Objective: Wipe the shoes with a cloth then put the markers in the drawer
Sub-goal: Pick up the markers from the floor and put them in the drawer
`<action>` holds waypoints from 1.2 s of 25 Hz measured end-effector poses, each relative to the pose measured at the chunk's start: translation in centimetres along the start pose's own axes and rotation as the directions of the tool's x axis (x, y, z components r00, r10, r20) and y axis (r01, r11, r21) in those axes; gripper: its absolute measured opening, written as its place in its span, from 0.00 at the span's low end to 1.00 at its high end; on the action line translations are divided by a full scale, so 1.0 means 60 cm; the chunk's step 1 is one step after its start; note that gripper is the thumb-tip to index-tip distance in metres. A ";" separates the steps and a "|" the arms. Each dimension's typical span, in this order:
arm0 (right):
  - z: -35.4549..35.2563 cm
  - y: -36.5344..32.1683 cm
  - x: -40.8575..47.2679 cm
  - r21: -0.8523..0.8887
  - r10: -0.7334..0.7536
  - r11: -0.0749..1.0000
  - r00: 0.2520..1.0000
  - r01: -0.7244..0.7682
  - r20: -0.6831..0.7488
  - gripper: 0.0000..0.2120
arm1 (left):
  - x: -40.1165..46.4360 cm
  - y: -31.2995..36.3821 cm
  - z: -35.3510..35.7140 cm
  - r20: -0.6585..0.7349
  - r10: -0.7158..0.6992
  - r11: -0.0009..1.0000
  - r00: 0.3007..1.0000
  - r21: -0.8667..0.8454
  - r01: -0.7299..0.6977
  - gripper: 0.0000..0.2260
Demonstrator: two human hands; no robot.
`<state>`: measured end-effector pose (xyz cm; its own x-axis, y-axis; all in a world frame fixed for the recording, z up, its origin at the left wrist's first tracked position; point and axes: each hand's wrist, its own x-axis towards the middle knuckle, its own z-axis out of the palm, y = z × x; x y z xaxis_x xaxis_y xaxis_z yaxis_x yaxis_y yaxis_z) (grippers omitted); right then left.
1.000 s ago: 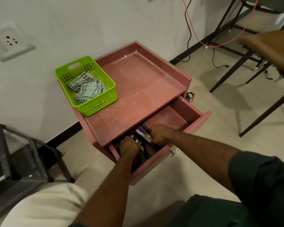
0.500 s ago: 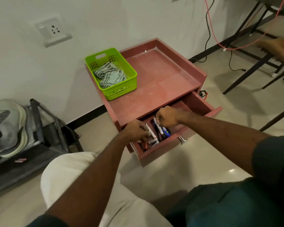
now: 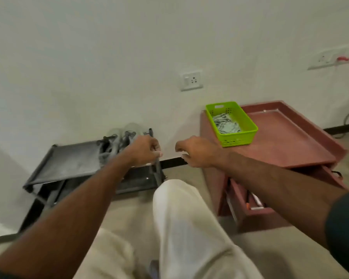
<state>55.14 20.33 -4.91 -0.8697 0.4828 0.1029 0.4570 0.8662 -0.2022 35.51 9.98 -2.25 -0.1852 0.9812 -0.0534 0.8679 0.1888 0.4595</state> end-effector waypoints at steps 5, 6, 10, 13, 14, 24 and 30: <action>0.042 -0.244 0.150 0.035 -0.224 0.974 0.974 0.224 0.018 0.12 | -0.157 -0.238 -0.133 -0.163 -0.271 0.955 0.949 0.076 0.286 0.06; 0.060 -0.283 0.172 0.048 -0.256 0.966 0.966 0.255 0.031 0.11 | -0.186 -0.279 -0.145 -0.161 -0.320 0.939 0.934 0.076 0.335 0.05; 0.181 -0.442 0.271 0.158 -0.360 0.929 0.915 0.334 0.182 0.04 | -0.311 -0.461 -0.150 -0.144 -0.539 0.838 0.830 0.003 0.545 0.05; 0.283 -0.538 0.327 0.198 -0.399 0.914 0.869 0.353 0.294 0.09 | -0.372 -0.581 -0.116 -0.091 -0.654 0.756 0.751 -0.073 0.650 0.06; 0.317 -0.557 0.344 0.208 -0.406 0.911 0.861 0.356 0.308 0.11 | -0.384 -0.611 -0.102 -0.069 -0.679 0.734 0.731 -0.083 0.674 0.06; 0.658 -0.719 0.479 0.360 -0.473 0.875 0.727 0.324 0.498 0.06 | -0.498 -0.914 0.058 0.114 -0.939 0.293 0.324 -0.229 0.928 0.03; 0.859 -0.790 0.487 0.415 -0.506 0.858 0.639 0.304 0.579 0.04 | -0.564 -1.038 0.253 0.084 -0.996 -0.067 -0.032 -0.453 0.889 0.01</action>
<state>-1.57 -13.22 -42.51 -0.8953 -0.2047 -0.3955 0.0501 0.8362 -0.5462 -5.27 -34.38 -42.51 -0.8197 -0.2167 -0.5303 -0.4319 0.8418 0.3237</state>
